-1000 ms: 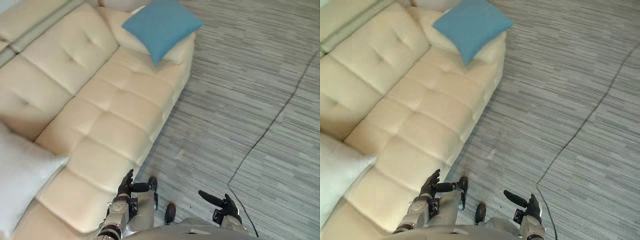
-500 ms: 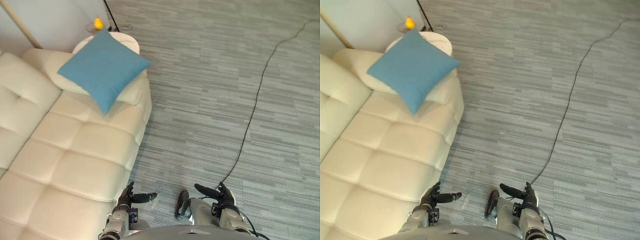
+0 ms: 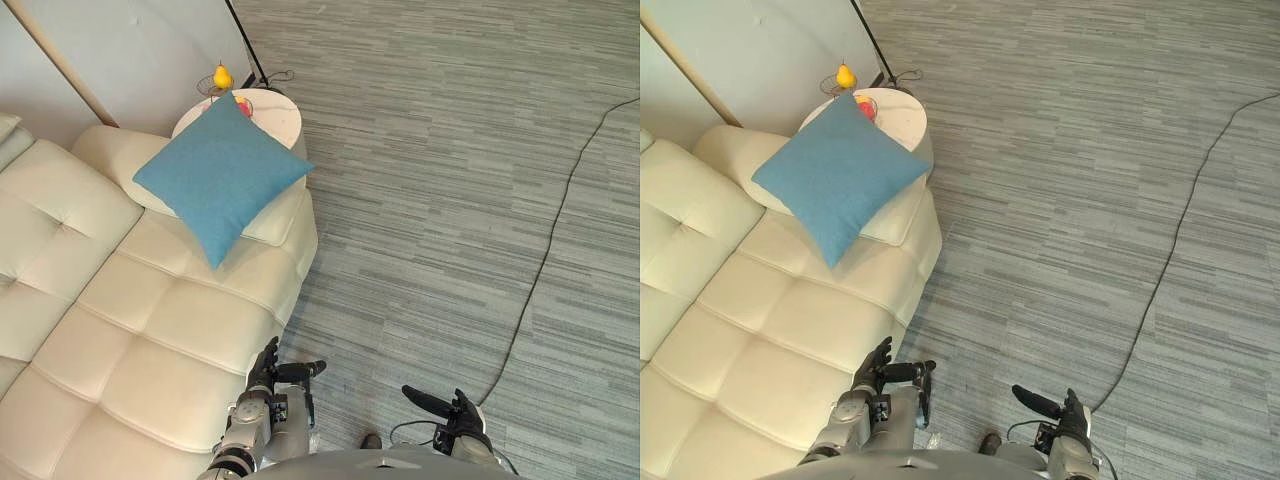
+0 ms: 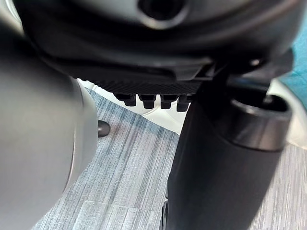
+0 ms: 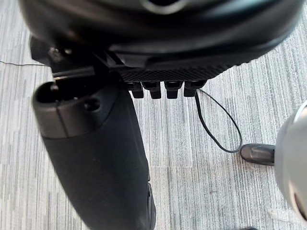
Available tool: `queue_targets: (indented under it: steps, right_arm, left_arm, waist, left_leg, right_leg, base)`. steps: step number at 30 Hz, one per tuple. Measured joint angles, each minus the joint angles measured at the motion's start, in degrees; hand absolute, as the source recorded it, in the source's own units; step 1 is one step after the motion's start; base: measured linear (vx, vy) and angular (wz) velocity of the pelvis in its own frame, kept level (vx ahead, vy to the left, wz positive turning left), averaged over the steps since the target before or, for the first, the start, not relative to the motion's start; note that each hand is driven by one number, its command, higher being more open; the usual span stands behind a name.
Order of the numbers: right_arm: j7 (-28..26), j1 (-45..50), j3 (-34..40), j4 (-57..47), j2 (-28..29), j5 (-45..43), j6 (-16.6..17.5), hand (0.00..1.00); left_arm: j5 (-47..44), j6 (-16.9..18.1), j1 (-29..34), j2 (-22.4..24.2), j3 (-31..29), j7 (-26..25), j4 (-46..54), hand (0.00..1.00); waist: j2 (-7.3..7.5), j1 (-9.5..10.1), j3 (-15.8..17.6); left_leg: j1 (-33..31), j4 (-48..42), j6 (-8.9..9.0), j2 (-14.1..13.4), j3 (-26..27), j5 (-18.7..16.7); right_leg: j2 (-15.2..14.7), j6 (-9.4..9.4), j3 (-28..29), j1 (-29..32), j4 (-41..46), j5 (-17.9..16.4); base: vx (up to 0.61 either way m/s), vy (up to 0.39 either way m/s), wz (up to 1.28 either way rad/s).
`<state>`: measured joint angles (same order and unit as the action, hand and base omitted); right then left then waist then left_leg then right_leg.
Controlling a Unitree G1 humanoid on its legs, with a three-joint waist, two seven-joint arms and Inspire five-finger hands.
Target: Pick up cushions and gather them together orderly.
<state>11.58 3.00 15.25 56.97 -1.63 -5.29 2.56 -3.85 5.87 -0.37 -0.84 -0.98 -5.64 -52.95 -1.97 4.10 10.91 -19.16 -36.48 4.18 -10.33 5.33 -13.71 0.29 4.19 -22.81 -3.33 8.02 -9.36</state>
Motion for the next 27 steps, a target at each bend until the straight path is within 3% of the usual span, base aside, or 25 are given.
queue_targets:
  steps: [1,2,4,7,8,10,11,12,14,15,17,18,21,22,23,24,27]
  right_arm:
    - [0.1,0.0,-0.1,0.0,0.2,-0.3,0.0,1.0]
    - [0.3,0.0,-0.1,0.0,0.3,-0.5,0.0,1.0]
    - [0.3,0.0,-0.2,0.0,0.8,-0.6,0.0,1.0]
    - [0.4,0.3,-0.2,-0.5,2.1,-0.6,0.0,1.0]
    - [0.4,0.8,-0.1,-0.5,2.5,-0.5,0.0,1.0]
    - [0.3,0.8,-0.2,-0.5,2.6,-0.4,0.0,1.0]
    - [0.1,1.0,0.2,-0.8,3.0,-0.4,-0.2,1.0]
    - [0.0,1.0,0.6,-1.3,3.3,-0.4,-0.2,1.0]
    - [-0.4,1.0,0.6,-1.9,3.2,-0.3,-0.1,1.0]
    - [-0.5,1.0,0.6,-2.7,3.3,-0.3,0.1,1.0]
    - [-0.5,1.0,0.6,-3.0,3.3,-0.3,0.3,1.0]
    - [-0.5,0.9,0.6,-3.0,3.3,-0.3,0.4,1.0]
    - [-0.5,0.4,0.6,-3.4,3.2,0.1,0.6,1.0]
    - [-0.6,0.0,0.5,-3.4,3.4,0.7,0.8,1.0]
    - [-0.6,0.0,0.5,-3.4,3.4,0.7,0.8,1.0]
    - [-0.7,-0.4,0.7,-2.4,2.6,0.7,0.7,1.0]
    - [-0.3,-0.1,2.8,-1.9,1.8,0.7,0.5,1.0]
  left_arm:
    - [0.0,-0.1,-0.3,0.3,0.0,0.0,0.0,1.0]
    - [0.0,0.0,-0.5,0.7,0.0,-0.1,0.0,1.0]
    - [-0.1,0.1,-0.5,0.7,0.1,-0.1,0.0,1.0]
    - [-0.1,-0.1,-0.5,0.4,0.0,-0.1,0.1,1.0]
    - [-0.1,-0.1,-0.7,-0.1,-0.1,-0.1,0.8,1.0]
    - [-0.1,-0.3,-1.0,-0.3,0.1,-0.1,0.5,1.0]
    - [-0.1,-0.6,-1.1,-0.5,0.4,0.0,-0.2,1.0]
    - [-0.2,-1.0,-1.0,-0.8,0.9,0.0,-0.4,1.0]
    - [-0.2,-1.4,-0.9,-1.8,2.5,-0.1,-0.8,1.0]
    - [-0.2,-1.5,-0.7,-2.1,2.4,-0.3,-0.8,1.0]
    - [-0.2,-1.5,-0.1,-2.2,2.3,-0.3,-0.8,1.0]
    - [-0.2,-1.5,0.3,-2.2,2.3,-0.4,-1.0,1.0]
    - [-0.3,-1.5,0.5,-1.8,2.1,-0.4,-1.2,1.0]
    - [-0.3,-1.5,0.4,-1.7,1.8,-0.4,-1.3,1.0]
    - [-0.2,-1.5,0.4,-1.8,1.8,-0.4,-1.3,1.0]
    - [-0.2,-1.6,0.0,-1.4,1.7,-0.5,-2.6,1.0]
    - [-0.1,-1.5,0.2,0.6,1.7,-0.2,-2.8,1.0]
  waist:
    - [-0.01,0.38,0.0]
    - [0.02,0.6,0.0]
    - [-0.1,0.7,-0.1]
    - [1.04,1.41,-0.8]
    - [2.73,1.75,-1.1]
    - [3.11,1.86,-1.2]
    - [3.52,1.74,-1.3]
    - [4.11,1.61,-1.3]
    - [4.21,1.23,-1.3]
    - [4.0,1.16,-1.2]
    - [3.83,0.71,-1.2]
    - [3.92,0.42,-1.3]
    - [3.65,-0.09,-1.2]
    - [3.96,-0.48,-1.2]
    - [4.26,-0.73,-1.0]
    - [3.19,-0.84,-0.9]
    - [1.72,-1.25,-0.9]
  left_leg:
    - [-0.4,6.0,0.07,1.0,-0.1,0.4]
    - [-1.0,14.9,-0.27,2.4,-0.5,3.1]
    - [-1.0,21.2,-0.73,3.0,-0.7,6.8]
    - [-1.3,19.2,-2.08,3.7,-0.7,14.2]
    - [-1.9,15.7,-2.58,4.9,0.2,12.0]
    - [-1.7,13.9,-2.81,5.4,0.5,9.7]
    - [-0.1,13.0,-3.61,6.4,1.0,7.1]
    - [2.3,13.3,-4.46,7.4,1.4,5.9]
    - [5.8,13.3,-5.18,8.0,0.7,3.2]
    - [8.9,13.8,-5.21,7.9,-0.3,1.4]
    - [11.8,15.0,-4.92,7.7,-1.4,0.5]
    - [14.5,16.9,-4.61,7.2,-2.4,0.3]
    - [17.9,19.6,-3.56,5.0,-3.6,0.0]
    - [18.9,20.3,-0.41,3.5,-5.4,-1.4]
    - [19.1,20.2,0.22,3.5,-5.8,-1.7]
    - [19.6,20.5,1.57,1.9,-7.1,-2.5]
    - [21.3,22.1,1.88,0.2,-7.6,-1.1]
  right_leg:
    - [0.0,-0.5,-0.1,-1.0,-1.0,0.0]
    - [0.1,-1.48,-0.3,-2.5,-2.5,-0.5]
    - [0.5,-2.76,-0.2,-4.0,-3.7,-1.3]
    - [-0.4,-5.69,0.5,-6.0,-3.9,-3.5]
    - [-2.5,-7.48,0.8,-5.7,-1.8,-4.8]
    - [-4.2,-8.9,1.5,-4.7,2.5,-5.7]
    - [-7.2,-10.3,2.6,-1.6,13.1,-6.9]
    - [-10.4,-10.8,3.1,2.4,25.6,-5.9]
    - [-13.7,-10.97,3.2,7.4,40.0,-5.3]
    - [-14.6,-9.63,2.9,10.2,46.0,-6.2]
    - [-14.6,-8.39,2.3,12.8,47.6,-7.0]
    - [-14.4,-7.38,1.6,15.3,45.2,-7.6]
    - [-12.6,-7.07,1.8,19.3,35.0,-7.8]
    - [-10.1,-8.36,6.8,21.6,23.2,-5.4]
    - [-9.7,-8.06,7.7,21.7,21.4,-2.6]
    - [-7.8,-5.22,7.1,20.3,21.2,-0.8]
    - [-6.2,-3.65,7.8,20.2,25.1,-5.7]
  base:
    - [0.33,0.03,0.16]
    - [0.23,0.056,0.1]
    - [0.28,0.08,0.01]
    - [0.43,0.125,-0.06]
    - [0.53,0.148,0.02]
    - [0.41,0.166,0.01]
    - [0.55,0.244,0.05]
    - [0.46,0.201,0.08]
    - [0.35,0.089,0.16]
    - [0.42,0.065,0.21]
    - [0.34,-0.028,0.33]
    - [0.35,-0.099,0.4]
    - [0.37,-0.204,0.43]
    - [0.36,-0.307,0.41]
    - [0.49,-0.466,0.45]
    - [0.39,-0.43,0.18]
    - [0.3,-0.343,0.26]
